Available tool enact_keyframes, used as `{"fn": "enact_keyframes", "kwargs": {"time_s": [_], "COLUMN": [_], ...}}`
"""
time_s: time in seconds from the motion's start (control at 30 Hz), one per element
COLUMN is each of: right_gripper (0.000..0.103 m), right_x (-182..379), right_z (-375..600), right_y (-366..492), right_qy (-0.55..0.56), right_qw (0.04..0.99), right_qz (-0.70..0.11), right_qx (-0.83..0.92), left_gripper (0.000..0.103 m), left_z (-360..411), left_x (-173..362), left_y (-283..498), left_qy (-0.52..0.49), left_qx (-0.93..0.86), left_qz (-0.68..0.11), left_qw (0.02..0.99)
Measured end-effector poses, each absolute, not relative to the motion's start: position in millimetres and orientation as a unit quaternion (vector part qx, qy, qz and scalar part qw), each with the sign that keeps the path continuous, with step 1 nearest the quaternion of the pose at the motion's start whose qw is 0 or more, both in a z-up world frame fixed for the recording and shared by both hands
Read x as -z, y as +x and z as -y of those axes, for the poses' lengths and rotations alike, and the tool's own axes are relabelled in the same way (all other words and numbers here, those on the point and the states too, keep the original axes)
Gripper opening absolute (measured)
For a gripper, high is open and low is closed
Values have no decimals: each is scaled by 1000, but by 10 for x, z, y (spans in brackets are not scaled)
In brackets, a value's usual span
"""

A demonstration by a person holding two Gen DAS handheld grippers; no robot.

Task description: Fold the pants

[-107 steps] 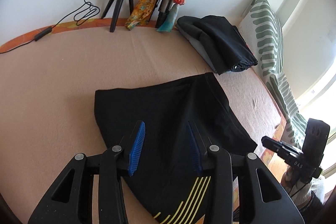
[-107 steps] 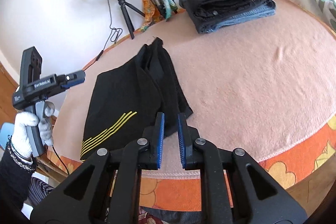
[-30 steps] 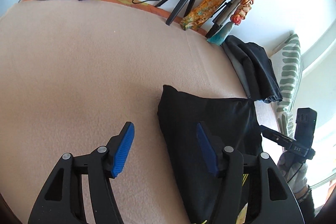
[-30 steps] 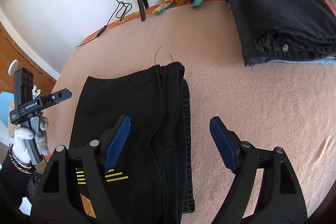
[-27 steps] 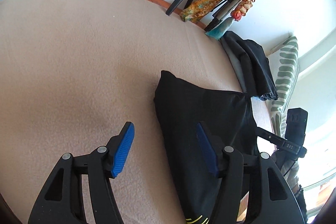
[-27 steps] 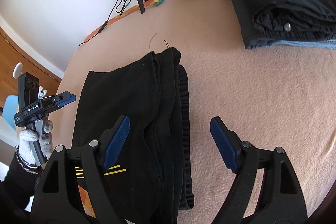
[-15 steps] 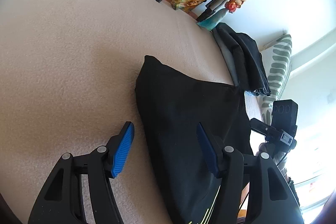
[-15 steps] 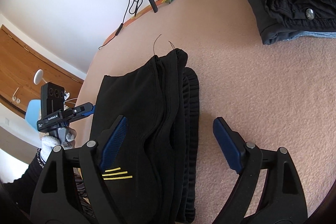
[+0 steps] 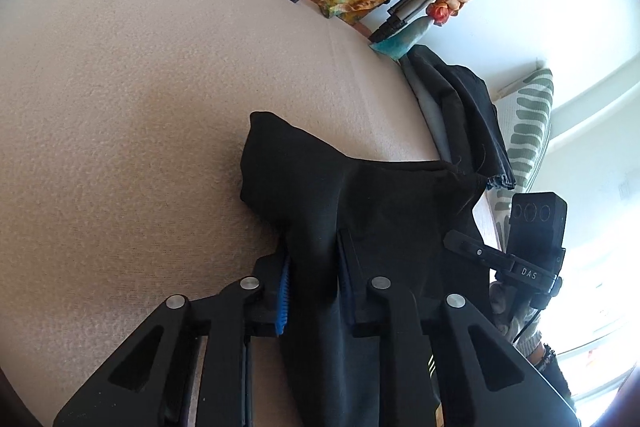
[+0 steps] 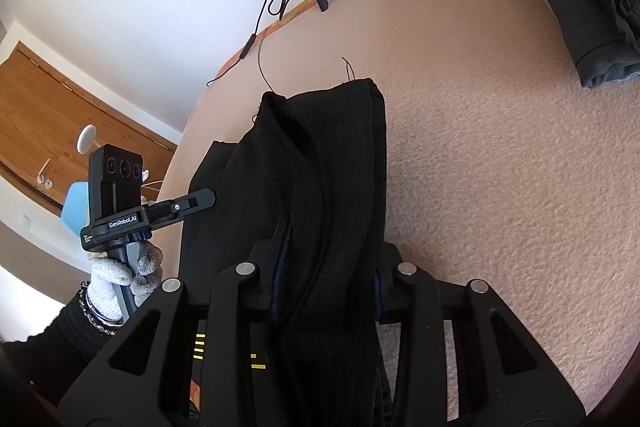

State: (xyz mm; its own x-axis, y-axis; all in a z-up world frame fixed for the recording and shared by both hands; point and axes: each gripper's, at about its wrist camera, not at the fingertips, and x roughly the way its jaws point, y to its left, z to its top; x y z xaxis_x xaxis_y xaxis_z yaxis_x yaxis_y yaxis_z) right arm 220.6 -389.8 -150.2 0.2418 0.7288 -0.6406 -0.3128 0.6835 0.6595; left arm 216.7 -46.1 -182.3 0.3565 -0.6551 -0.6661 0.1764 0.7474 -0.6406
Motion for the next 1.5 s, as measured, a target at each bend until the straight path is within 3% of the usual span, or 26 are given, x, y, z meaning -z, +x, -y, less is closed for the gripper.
{"fn": "enact_keyframes", "kwargs": {"time_s": [0.27,0.3,0.97,1.27,1.5], "right_gripper": [29,14,13,13,12], "right_x": [1221,1162,406,-162,-465], "right_z": [3932,3952,4060,4513,5039], "right_y": [2035,2006,1698,1601,1582], "right_qy": [202,203,154,158,159], "right_qw": [778,780,847,888,912], "right_qz": [-489,-484,-408,-341,-307], "right_qx": [-339,-340,-304,-265,-221], "left_gripper": [8,8,7,7,7], "left_z": [504,516,881,1427,1969], "left_x": [1572,1513,533,-130,-350], "left_y": [2079,2061,1824,1856,1968], "left_qy": [-224,-222,-139,-85,-71], "left_qx": [276,280,337,389,425], "left_qz": [-468,-460,-342,-285,-269], "left_qw": [809,813,866,872,861]}}
